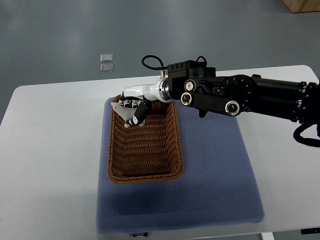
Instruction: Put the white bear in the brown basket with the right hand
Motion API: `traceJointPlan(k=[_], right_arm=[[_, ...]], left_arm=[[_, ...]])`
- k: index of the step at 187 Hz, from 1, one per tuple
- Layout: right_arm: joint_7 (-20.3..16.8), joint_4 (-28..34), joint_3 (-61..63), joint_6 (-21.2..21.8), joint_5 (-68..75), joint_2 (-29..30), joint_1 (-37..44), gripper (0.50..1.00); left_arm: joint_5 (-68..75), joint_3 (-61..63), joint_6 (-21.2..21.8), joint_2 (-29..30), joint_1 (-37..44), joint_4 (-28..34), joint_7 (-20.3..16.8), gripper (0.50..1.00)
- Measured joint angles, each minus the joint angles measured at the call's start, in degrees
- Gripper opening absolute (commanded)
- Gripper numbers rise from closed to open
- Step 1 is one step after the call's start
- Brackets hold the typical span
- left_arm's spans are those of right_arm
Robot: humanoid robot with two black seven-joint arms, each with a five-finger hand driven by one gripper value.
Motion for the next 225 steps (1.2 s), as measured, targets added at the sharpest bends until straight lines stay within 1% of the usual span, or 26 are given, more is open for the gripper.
traceJointPlan(k=[33,92,94,95,98,99,102,103,104,105,106,107,112,115,139,144,145,149,158,163,174,185,196,206,225], right_arm=[[0.1,-2.7,0.0,-1.0,-3.8,0.6,-2.9,0.5],[0.1,-5.1,0.0,-1.7,-6.0,0.7,-6.1,0.5],[0.2,-5.1,0.0,-1.7,-6.0,0.7,-6.2,0.504],[0.2,-5.1,0.0,-1.8,-6.1,0.7,-6.2,0.519],[0.2,-5.1,0.0,-1.8,-6.1,0.7,-6.2,0.531],[0.2,-5.2,0.0,-1.8,-6.1,0.7,-6.2,0.543],[0.2,-5.2,0.0,-1.8,-6.1,0.7,-6.3,0.554],[0.2,-5.2,0.0,-1.8,-6.1,0.7,-6.3,0.57],[0.2,-5.2,0.0,-1.9,-6.1,0.7,-6.3,0.57],[0.2,-5.2,0.0,-1.9,-6.1,0.7,-6.3,0.586],[0.2,-5.2,0.0,-1.9,-6.1,0.7,-6.3,0.586],[0.2,-5.3,0.0,-1.9,-6.1,0.7,-6.3,0.6],[0.2,-5.3,0.0,-2.0,-6.1,0.7,-6.4,0.623],[0.2,-5.4,0.0,-2.0,-6.2,0.7,-6.4,0.645],[0.2,-5.6,0.0,-2.1,-6.2,0.7,-6.7,0.688],[0.2,-5.7,0.0,-2.1,-6.2,0.7,-6.8,0.719],[0.2,-5.7,0.0,-2.1,-6.2,0.7,-6.8,0.719],[0.2,-5.7,0.0,-2.1,-6.2,0.7,-6.9,0.75],[0.2,-5.7,0.0,-2.1,-6.2,0.7,-7.0,0.76],[0.2,-5.7,0.0,-2.1,-6.2,0.7,-7.0,0.778],[0.2,-5.8,0.1,-2.1,-6.2,0.7,-7.0,0.795],[0.2,-5.8,0.1,-2.1,-6.1,0.7,-7.0,0.821],[0.2,-5.8,0.2,-2.1,-6.1,0.7,-7.0,0.827],[0.2,-5.8,0.3,-2.1,-6.0,0.7,-7.0,0.85],[0.2,-5.8,0.5,-2.0,-5.8,0.7,-6.7,0.864]], left_arm=[[0.0,0.1,0.0,0.0,0.0,0.1,0.0,1.0],[-0.1,0.1,0.1,0.0,0.0,0.1,0.0,1.0],[-0.1,0.1,0.1,0.0,0.0,0.1,0.0,1.0],[-0.1,0.1,0.1,0.0,0.0,0.1,0.0,1.0],[-0.1,0.1,0.1,0.0,0.0,0.1,0.0,1.0],[-0.1,0.1,0.1,0.0,0.0,0.1,0.0,1.0],[-0.1,0.1,0.1,0.0,0.0,0.1,0.0,1.0],[-0.1,0.1,0.1,0.0,0.0,0.1,0.0,1.0],[-0.1,0.1,0.1,0.0,0.0,0.1,0.0,1.0],[-0.1,0.0,0.1,0.0,0.0,0.1,0.0,1.0],[-0.1,0.0,0.1,0.0,0.0,0.1,0.0,1.0],[-0.1,0.0,0.1,0.0,0.0,0.1,0.0,1.0],[-0.1,0.0,0.1,0.0,0.0,0.1,0.0,1.0],[-0.1,0.0,0.1,0.0,0.0,0.1,0.0,1.0],[-0.1,0.0,0.1,0.0,0.0,0.1,0.0,1.0],[-0.1,0.0,0.1,0.0,0.0,0.1,0.0,1.0],[-0.1,0.0,0.1,0.0,0.0,0.1,0.0,1.0],[-0.1,0.0,0.1,0.0,0.0,0.1,0.0,1.0],[-0.1,0.0,0.1,0.0,0.0,0.1,0.0,1.0],[-0.1,0.0,0.1,0.0,0.0,0.1,0.0,1.0],[-0.1,-0.1,0.1,0.0,0.0,0.1,-0.1,1.0],[-0.1,-0.1,0.1,0.0,0.0,0.1,-0.1,1.0],[-0.1,-0.1,0.1,0.0,0.0,0.1,-0.1,1.0],[-0.1,-0.1,0.1,0.0,0.0,0.1,-0.1,1.0],[-0.1,-0.1,0.1,0.0,0.0,0.1,0.0,1.0]])
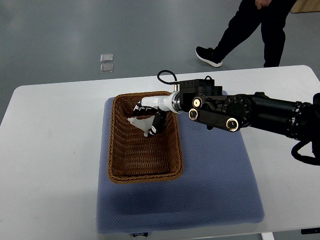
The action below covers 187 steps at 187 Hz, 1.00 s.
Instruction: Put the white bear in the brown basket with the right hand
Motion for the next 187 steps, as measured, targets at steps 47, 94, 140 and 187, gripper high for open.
traceJointPlan(k=[47,94,140,187], right_arm=[[0.0,0.3,3.0,0.8,1.3,0.0,2.6,0.903],[0.4,0.7,13.4,1.7,5.4,-4.6,3.7,0.913],[0.5,0.7,29.9,1.4,11.5,-9.2,-4.1,0.913],[2.5,0.2,52.6,0.8,16.4,-9.1,-17.8,0.913]], left_arm=[[0.0,0.0,0.0,0.0,0.0,0.0,0.0,1.0],[0.0,0.0,0.0,0.0,0.0,-0.1,0.0,1.0],[0.0,0.0,0.0,0.0,0.0,-0.1,0.0,1.0],[0.0,0.0,0.0,0.0,0.0,-0.1,0.0,1.0]])
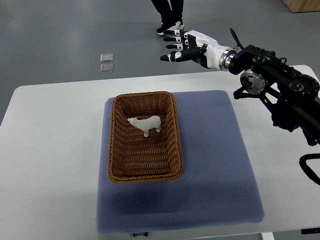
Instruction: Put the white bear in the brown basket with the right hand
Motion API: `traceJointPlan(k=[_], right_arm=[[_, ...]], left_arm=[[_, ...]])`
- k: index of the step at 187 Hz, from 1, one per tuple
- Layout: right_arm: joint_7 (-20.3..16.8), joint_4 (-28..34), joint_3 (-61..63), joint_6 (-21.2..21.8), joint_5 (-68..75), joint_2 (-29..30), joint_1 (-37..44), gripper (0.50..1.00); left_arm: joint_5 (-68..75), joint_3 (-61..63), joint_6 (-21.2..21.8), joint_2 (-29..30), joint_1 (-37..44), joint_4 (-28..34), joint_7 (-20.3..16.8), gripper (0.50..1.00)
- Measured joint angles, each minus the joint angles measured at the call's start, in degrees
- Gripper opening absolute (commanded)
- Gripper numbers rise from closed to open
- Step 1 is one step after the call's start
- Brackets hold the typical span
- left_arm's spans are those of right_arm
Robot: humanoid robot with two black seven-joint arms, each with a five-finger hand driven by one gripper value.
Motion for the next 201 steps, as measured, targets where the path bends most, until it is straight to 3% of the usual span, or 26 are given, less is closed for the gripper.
traceJointPlan(k=[44,89,141,201], right_arm=[[6.2,-1.0,10.4,-2.6,11.2,1.3,-8.8,0.913],[12.1,-7.1,11.4,-3.2,30.6,2.1,-10.4,0.915],[15.2,-10.5,11.5,-2.4,42.4,2.3,-10.9,0.917],[18.3,-10.9,11.4,-1.9,43.8,2.3,-12.7,0.93]], left_arm=[[0.0,0.0,0.0,0.0,0.0,-0.1,0.0,1.0],[0.0,0.0,0.0,0.0,0.0,-0.1,0.0,1.0],[0.0,0.0,0.0,0.0,0.0,-0.1,0.0,1.0],[0.1,0.1,0.0,0.0,-0.1,-0.1,0.0,1.0]])
